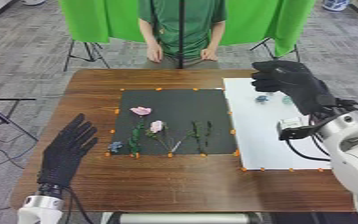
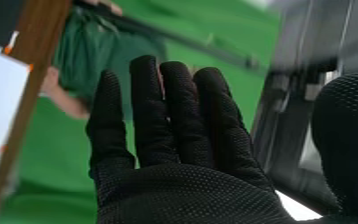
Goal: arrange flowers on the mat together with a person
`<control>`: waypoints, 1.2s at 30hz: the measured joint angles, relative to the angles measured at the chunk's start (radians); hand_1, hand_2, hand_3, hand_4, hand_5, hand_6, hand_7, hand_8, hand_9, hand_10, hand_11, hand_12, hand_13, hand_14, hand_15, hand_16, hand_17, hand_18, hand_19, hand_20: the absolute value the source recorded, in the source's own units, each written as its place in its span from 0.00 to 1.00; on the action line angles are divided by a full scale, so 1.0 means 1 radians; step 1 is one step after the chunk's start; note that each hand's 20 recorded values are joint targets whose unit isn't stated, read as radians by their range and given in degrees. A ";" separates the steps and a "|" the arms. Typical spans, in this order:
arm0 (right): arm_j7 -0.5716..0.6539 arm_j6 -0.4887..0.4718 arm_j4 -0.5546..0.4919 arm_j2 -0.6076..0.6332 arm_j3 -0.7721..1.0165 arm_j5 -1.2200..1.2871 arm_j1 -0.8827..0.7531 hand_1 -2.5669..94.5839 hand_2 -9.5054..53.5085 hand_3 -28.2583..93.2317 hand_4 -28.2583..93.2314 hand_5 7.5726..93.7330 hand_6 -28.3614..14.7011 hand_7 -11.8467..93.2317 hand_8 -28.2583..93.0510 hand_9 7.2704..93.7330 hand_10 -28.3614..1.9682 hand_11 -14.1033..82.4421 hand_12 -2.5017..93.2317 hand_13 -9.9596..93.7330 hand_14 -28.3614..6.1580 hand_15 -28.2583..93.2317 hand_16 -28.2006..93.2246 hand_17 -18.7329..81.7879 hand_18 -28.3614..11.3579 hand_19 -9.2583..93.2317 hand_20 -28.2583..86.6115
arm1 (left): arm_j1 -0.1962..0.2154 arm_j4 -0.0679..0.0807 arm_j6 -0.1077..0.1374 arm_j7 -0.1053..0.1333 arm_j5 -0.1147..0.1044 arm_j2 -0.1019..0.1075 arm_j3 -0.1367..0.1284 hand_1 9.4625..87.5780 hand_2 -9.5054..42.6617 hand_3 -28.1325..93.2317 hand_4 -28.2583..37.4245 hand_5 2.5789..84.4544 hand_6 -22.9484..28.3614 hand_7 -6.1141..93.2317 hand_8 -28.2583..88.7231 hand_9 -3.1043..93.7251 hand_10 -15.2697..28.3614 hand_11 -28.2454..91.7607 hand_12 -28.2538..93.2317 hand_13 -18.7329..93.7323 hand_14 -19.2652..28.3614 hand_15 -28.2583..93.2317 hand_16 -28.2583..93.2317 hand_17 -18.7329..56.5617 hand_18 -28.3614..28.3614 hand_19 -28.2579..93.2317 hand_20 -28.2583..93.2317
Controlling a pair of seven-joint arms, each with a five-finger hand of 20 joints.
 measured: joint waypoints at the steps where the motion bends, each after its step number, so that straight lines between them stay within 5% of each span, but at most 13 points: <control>1: -0.002 0.016 -0.017 -0.009 0.042 0.040 -0.043 0.20 0.15 0.91 0.03 0.42 0.51 0.30 0.15 0.44 0.44 0.30 0.24 0.44 0.44 0.49 0.40 0.28 0.16 0.54 0.49 | 0.001 0.000 0.003 0.002 0.000 -0.002 0.000 0.20 0.07 0.80 0.00 0.35 0.52 0.20 0.17 0.29 0.61 0.37 0.36 0.35 0.66 0.39 0.27 0.12 0.86 0.55 0.30; 15: -0.040 0.052 -0.090 -0.174 0.187 0.023 -0.376 0.20 0.13 0.92 0.03 0.39 0.53 0.31 0.14 0.44 0.45 0.30 0.23 0.47 0.43 0.50 0.40 0.30 0.16 0.57 0.50 | -0.016 0.008 -0.003 -0.001 0.002 -0.026 -0.002 0.20 0.07 0.80 0.00 0.35 0.52 0.20 0.17 0.29 0.62 0.37 0.36 0.35 0.66 0.39 0.27 0.12 0.86 0.55 0.30; 36: -0.068 0.042 -0.086 -0.183 0.195 -0.003 -0.369 0.21 0.09 0.91 0.03 0.39 0.54 0.31 0.14 0.44 0.46 0.30 0.23 0.47 0.45 0.47 0.41 0.30 0.17 0.53 0.47 | -0.079 0.036 -0.037 -0.025 0.005 -0.027 0.029 0.21 0.08 0.80 0.01 0.35 0.52 0.20 0.17 0.29 0.61 0.37 0.36 0.35 0.66 0.39 0.27 0.12 0.86 0.55 0.30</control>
